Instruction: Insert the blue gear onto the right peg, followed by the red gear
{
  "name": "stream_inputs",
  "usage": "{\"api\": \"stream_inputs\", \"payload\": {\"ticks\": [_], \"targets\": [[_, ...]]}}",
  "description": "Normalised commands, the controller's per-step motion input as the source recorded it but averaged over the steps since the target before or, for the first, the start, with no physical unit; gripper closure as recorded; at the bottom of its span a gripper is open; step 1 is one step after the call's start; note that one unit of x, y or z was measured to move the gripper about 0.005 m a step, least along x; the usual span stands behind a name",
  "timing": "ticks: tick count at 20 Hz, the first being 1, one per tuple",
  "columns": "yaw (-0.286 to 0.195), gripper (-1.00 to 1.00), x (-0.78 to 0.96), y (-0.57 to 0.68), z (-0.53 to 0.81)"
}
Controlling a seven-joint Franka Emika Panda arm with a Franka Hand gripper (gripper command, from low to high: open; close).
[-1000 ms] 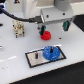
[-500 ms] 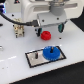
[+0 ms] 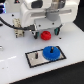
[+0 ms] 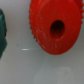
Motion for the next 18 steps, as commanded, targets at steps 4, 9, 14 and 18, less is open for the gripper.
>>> {"api": "stream_inputs", "payload": {"ticks": [4, 9, 14, 18], "targets": [[0.0, 1.0, -0.08, 0.0, -0.08], [0.0, 1.0, -0.01, 0.01, -0.04], [0.0, 1.0, -0.01, 0.01, 0.03], [0.0, 1.0, 0.11, 0.0, 0.45]]}}
